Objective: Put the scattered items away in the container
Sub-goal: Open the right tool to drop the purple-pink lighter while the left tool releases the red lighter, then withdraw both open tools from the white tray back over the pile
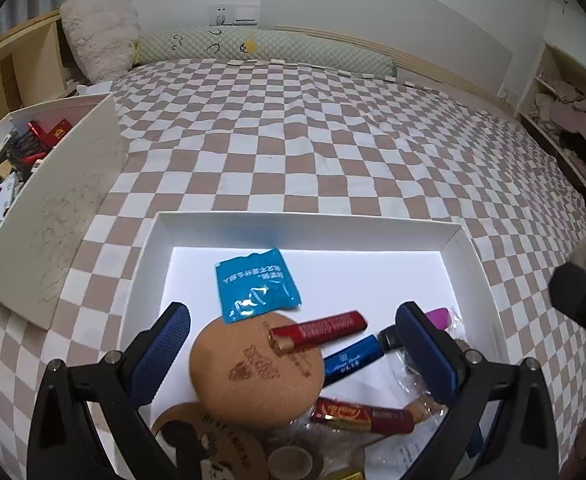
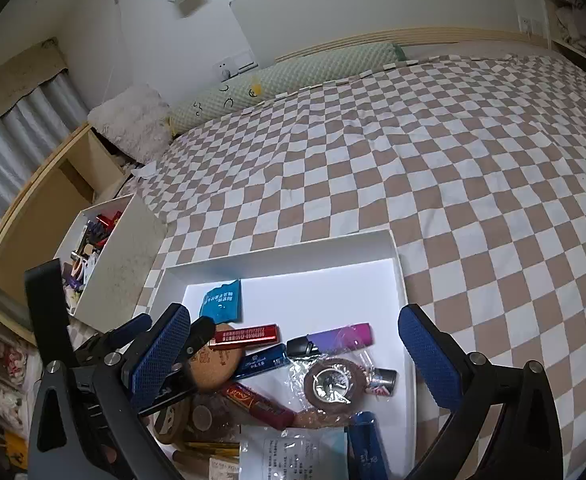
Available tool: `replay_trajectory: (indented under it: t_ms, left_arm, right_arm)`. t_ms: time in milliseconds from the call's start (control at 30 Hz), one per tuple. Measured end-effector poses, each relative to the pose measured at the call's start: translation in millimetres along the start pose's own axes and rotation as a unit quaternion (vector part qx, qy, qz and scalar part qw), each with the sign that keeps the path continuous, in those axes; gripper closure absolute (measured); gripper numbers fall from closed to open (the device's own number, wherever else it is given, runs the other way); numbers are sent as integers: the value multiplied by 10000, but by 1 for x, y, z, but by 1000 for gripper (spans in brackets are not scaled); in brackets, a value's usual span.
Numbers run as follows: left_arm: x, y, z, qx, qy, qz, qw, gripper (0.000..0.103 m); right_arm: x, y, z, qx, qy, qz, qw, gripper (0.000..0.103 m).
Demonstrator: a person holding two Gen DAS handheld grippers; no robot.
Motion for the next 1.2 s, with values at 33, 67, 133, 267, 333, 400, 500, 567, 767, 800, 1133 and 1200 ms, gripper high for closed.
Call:
replay_trajectory:
  t_ms: [33, 67, 133, 267, 333, 400, 500, 567, 767, 800, 1133, 1200]
  left_arm:
    - [-1, -2, 1, 7, 17, 0, 10000, 0]
    - [-2, -5, 2, 27, 38, -7, 10000, 0]
    - [-4, -14, 3, 75, 87, -55, 9999, 0]
    - [-6, -30, 8, 113, 105, -99, 9998, 0]
    - [-7, -39, 10, 118, 91, -163, 9998, 0]
    - [-9, -49, 10, 131, 113, -207, 9996, 0]
    - [-13, -65, 7, 186, 185, -299, 9992, 0]
    - [-15, -74, 5, 211, 245, -346, 9989, 0]
    - [-32, -99, 4, 172, 186, -403, 9989, 0]
    - [-37, -104, 4, 166, 189, -412, 9988, 0]
    - [-72, -136, 4, 137, 172, -400, 9990, 0]
    - [-78, -144, 5, 126, 153, -411, 9990, 0]
  right_arm:
    - [-1, -1, 1, -30, -29, -8, 10000, 0]
    - [-2, -1, 2, -64, -61, -12, 10000, 0]
    - [-3, -4, 4, -130, -116, -37, 9998, 0]
    - [-9, -9, 4, -285, -170, -48, 9994, 0]
    - [-14, -12, 6, -344, -218, -23, 9992, 0]
    - [-20, -14, 8, -430, -320, -24, 9986, 0]
    - [-28, -18, 12, -548, -465, -34, 9974, 0]
    - [-34, -21, 15, -586, -544, -36, 9968, 0]
    - [-51, -40, 24, -633, -729, -115, 9953, 0]
    - [-54, -45, 25, -632, -748, -130, 9951, 0]
    - [-90, -80, 24, -762, -990, -162, 9920, 0]
    - [-95, -87, 24, -759, -1020, -157, 9918, 0]
Point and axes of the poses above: each gripper's, at about its wrist camera, not at the fingertips, and y roughly the way its jaws point, z to its left, x to its top, the point moved 2 cm from there along y, roughly the way its jaws point, and after that the axes turned 9 degrees about y, right-handed, at the moved point
